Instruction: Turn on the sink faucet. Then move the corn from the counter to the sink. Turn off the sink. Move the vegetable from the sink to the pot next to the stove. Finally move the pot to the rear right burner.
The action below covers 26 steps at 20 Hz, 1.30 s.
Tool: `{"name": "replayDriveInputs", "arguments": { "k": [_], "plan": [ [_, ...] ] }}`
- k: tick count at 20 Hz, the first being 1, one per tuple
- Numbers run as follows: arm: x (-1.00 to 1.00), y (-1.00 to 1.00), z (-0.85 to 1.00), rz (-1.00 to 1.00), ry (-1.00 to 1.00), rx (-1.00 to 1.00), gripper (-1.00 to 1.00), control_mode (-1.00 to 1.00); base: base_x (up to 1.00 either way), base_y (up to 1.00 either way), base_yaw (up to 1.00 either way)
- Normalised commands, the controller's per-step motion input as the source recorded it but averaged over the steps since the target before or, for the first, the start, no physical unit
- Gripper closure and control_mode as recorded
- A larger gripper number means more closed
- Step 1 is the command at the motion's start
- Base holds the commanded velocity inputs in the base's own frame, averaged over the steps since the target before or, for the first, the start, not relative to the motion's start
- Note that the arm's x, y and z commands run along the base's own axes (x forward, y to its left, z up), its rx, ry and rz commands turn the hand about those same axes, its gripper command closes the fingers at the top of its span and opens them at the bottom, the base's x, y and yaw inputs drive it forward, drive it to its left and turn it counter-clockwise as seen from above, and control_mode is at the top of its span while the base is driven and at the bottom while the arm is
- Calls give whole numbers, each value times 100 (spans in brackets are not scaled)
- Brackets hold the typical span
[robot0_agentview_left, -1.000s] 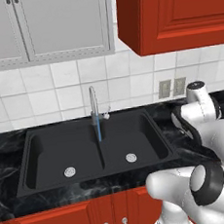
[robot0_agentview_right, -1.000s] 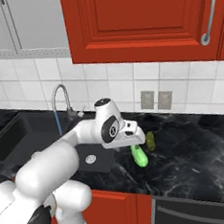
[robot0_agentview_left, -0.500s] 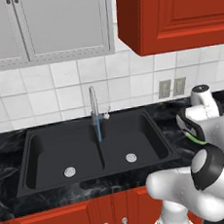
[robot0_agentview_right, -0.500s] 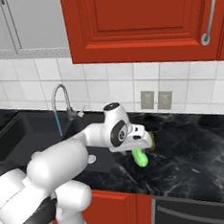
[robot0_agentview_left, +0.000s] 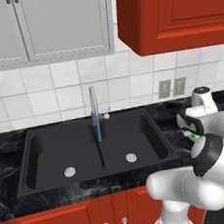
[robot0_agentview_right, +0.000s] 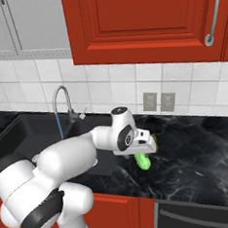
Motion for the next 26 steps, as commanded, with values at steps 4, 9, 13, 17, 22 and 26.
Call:
{"name": "replayDriveInputs", "arguments": {
  "k": [4,9,13,17,22,26],
  "plan": [
    [20,-3,-18,0,0,7,-100,-100,0,0,0],
    [24,-7,-26,0,0,3,-100,-100,0,0,0],
    [16,-11,-29,0,0,2,-100,-100,0,0,0],
    [9,-15,-30,0,0,2,-100,-100,0,0,0],
    [6,-6,-34,0,0,0,-100,-100,0,0,0],
    [2,0,-40,0,0,0,-100,-100,0,0,0]
  ]
}}
